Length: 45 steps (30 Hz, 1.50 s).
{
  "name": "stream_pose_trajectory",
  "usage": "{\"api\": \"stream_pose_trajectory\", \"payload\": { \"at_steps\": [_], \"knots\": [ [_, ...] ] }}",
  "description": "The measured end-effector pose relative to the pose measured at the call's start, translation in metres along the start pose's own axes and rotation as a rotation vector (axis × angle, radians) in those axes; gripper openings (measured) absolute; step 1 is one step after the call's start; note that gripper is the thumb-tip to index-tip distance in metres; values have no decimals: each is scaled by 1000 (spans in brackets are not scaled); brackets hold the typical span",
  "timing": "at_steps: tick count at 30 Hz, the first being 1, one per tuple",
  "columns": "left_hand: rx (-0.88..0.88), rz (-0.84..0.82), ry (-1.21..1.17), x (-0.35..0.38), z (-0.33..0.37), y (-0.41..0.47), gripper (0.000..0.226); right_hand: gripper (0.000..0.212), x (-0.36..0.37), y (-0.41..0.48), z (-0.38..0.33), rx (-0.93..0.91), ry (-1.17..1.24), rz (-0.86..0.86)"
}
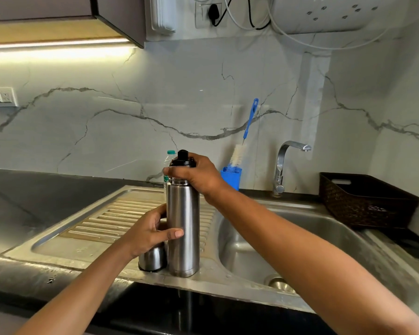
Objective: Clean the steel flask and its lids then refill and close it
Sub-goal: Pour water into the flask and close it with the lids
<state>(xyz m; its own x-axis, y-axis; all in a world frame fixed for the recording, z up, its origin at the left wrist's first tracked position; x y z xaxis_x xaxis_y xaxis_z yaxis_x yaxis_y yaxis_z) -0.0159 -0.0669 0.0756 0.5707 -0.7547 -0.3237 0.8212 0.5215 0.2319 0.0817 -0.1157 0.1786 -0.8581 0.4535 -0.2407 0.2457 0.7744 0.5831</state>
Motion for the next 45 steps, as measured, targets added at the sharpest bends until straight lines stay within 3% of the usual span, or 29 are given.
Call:
{"api": "stream_pose_trajectory", "payload": {
  "at_steps": [3, 9, 11, 14, 17, 19, 22, 26, 37, 45],
  "knots": [
    [-1, 5, -19, -2, -2, -2, 90, 30, -4, -2, 0, -18, -152, 126],
    [-85, -35, 20, -2, -7, -11, 92, 61, -3, -2, -7, 25, -483, 156],
    [-86, 65, 101, -3, -6, -11, 91, 69, -2, -1, -6, 71, -498, 134],
    [-41, 255, 201, -7, 5, -10, 83, 77, -1, -3, -4, 172, -367, -16],
    [-16, 322, 164, -9, 10, -6, 76, 69, -4, -10, -7, 242, -39, -214],
    [-10, 289, 55, -13, 7, -4, 82, 71, -10, -13, -10, 216, 46, -310],
    [-40, 187, -76, -17, 0, -1, 97, 73, -19, -11, -14, 93, -57, -405],
    [-54, 118, -99, -14, -5, 1, 99, 62, -21, -7, -26, -96, -227, -469],
    [-57, 80, -60, -11, -9, 3, 97, 37, -26, -5, -14, -182, -137, -291],
    [-123, 14, 45, -17, -5, -6, 94, 52, -22, -31, 14, -102, 42, -96]
  ]
}}
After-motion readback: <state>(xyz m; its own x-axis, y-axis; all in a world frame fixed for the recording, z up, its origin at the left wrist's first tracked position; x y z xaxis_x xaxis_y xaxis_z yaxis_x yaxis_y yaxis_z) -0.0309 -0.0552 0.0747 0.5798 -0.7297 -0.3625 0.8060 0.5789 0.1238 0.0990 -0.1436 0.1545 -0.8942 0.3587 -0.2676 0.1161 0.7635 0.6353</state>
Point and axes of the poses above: each hand's wrist, its own y-axis towards the middle knuckle, its own x-axis out of the palm, z = x × y, the point moved 8 cm from there along y, towards the middle knuckle, and after that the axes turned 9 degrees about -x, right-handed, at the moved point
